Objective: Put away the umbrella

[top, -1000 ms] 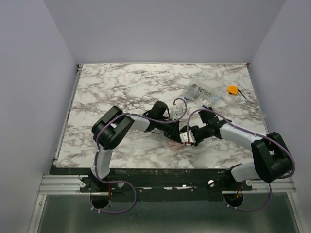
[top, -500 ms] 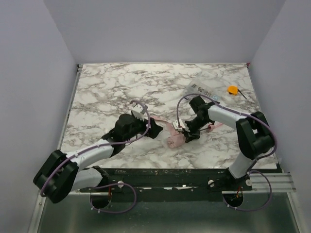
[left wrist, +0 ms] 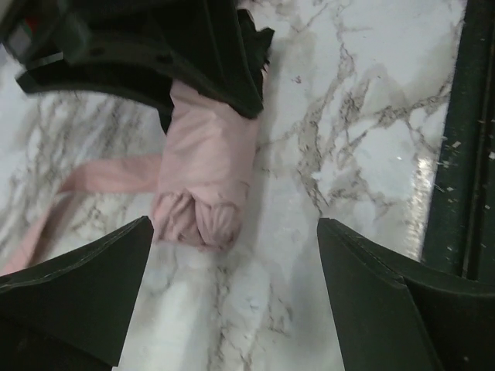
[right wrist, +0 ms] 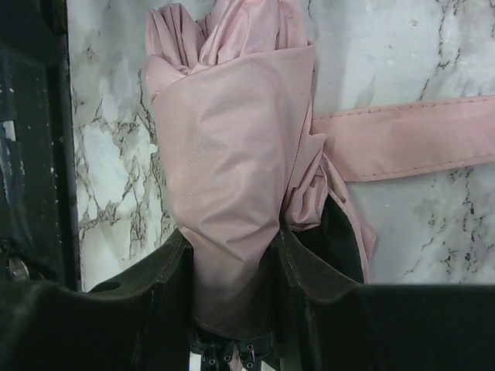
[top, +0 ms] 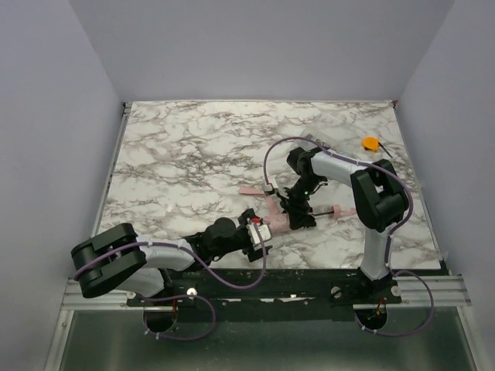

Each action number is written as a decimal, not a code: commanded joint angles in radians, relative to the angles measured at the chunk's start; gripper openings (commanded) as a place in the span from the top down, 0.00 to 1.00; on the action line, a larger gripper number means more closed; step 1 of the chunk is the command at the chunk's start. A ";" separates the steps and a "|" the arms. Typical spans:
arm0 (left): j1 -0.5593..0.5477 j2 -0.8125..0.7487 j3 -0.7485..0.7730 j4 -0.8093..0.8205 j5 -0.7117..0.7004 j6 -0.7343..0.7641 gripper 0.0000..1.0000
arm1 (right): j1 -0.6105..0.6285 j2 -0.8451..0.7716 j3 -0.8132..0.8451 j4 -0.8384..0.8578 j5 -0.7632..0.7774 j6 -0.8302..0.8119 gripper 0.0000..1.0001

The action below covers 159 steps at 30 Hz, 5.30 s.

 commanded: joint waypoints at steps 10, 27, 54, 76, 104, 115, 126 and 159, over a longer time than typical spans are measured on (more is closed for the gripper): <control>-0.054 0.323 0.290 -0.147 -0.086 0.344 0.21 | 0.040 0.164 -0.051 0.018 0.245 0.056 1.00; 0.206 0.545 0.413 -0.594 0.305 -0.322 1.00 | -0.214 -0.249 -0.031 0.390 -0.162 0.171 0.13; 0.381 0.881 0.470 -0.637 0.687 -0.646 1.00 | -0.078 -0.461 -0.521 0.424 0.008 -0.585 0.06; 0.421 0.637 0.410 -0.459 0.568 -0.795 0.52 | 0.118 -0.330 -0.597 0.553 0.227 -0.305 1.00; 0.391 0.039 -0.011 -0.254 0.151 -1.007 0.09 | 0.140 -0.273 -0.532 0.417 0.213 -0.214 1.00; 0.470 0.253 0.135 -0.081 -0.094 -1.297 0.12 | 0.140 -0.301 -0.567 0.446 0.209 -0.205 1.00; 0.516 0.447 0.593 -0.157 0.258 -1.243 0.13 | 0.140 -0.291 -0.557 0.461 0.208 -0.169 1.00; 0.034 -0.353 -0.024 -0.275 0.034 0.135 0.04 | 0.116 0.267 -0.071 -0.047 0.200 0.195 1.00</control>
